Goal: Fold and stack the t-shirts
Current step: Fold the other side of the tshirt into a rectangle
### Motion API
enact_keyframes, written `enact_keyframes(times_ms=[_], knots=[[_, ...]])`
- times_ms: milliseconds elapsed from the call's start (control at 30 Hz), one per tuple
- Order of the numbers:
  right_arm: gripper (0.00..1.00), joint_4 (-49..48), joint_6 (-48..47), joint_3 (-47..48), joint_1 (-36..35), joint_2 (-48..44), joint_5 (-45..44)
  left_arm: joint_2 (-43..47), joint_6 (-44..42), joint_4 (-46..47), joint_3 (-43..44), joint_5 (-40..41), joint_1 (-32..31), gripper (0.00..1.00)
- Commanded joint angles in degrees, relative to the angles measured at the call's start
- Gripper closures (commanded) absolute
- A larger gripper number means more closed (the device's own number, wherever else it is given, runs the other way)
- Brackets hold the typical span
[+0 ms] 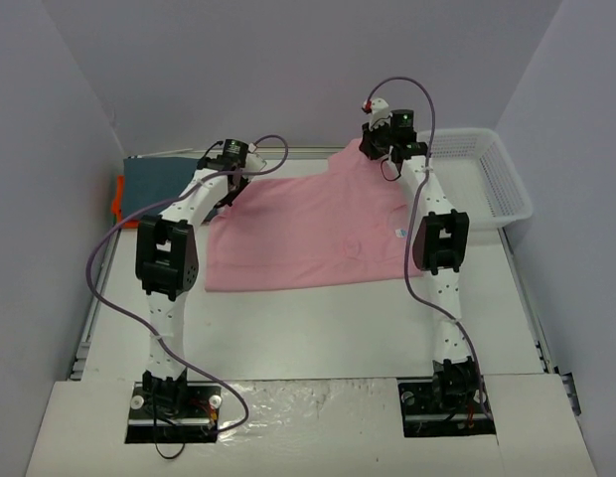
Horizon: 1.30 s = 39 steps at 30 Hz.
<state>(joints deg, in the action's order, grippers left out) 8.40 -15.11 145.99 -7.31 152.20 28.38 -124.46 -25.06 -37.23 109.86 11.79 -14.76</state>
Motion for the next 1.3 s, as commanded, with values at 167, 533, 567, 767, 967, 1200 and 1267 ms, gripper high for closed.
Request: enact_keyframes(times_ms=[167,533,567,767,967,1200,1267], knots=[[1.00,1.44,-2.38,-6.23,-0.34,-9.89,-1.14,6.60,0.71,0.85,-2.37,-0.89,0.97,0.98],[1.00,2.76,-2.73,-21.00,3.00,-20.70,3.00,11.78,0.71,2.51,-8.43,-2.56,1.49,0.98],[1.00,2.76,-2.64,-21.97,3.18,-21.33,3.26,12.14,0.63,2.78,-8.96,-2.74,1.58,0.98],[1.00,2.85,-2.99,-28.65,4.23,-26.25,3.87,13.46,0.36,2.78,-10.20,-3.88,1.67,0.98],[1.00,3.20,-3.43,-34.01,4.76,-30.29,5.01,15.39,-0.60,3.13,-12.04,-4.67,1.67,0.98],[1.00,3.55,-3.78,-41.39,5.03,-35.38,6.07,18.82,-1.66,4.45,-17.57,-6.43,1.67,0.98],[1.00,3.46,-3.96,-44.20,5.11,-36.44,6.16,19.87,-1.92,4.89,-19.50,-7.57,1.76,0.98]])
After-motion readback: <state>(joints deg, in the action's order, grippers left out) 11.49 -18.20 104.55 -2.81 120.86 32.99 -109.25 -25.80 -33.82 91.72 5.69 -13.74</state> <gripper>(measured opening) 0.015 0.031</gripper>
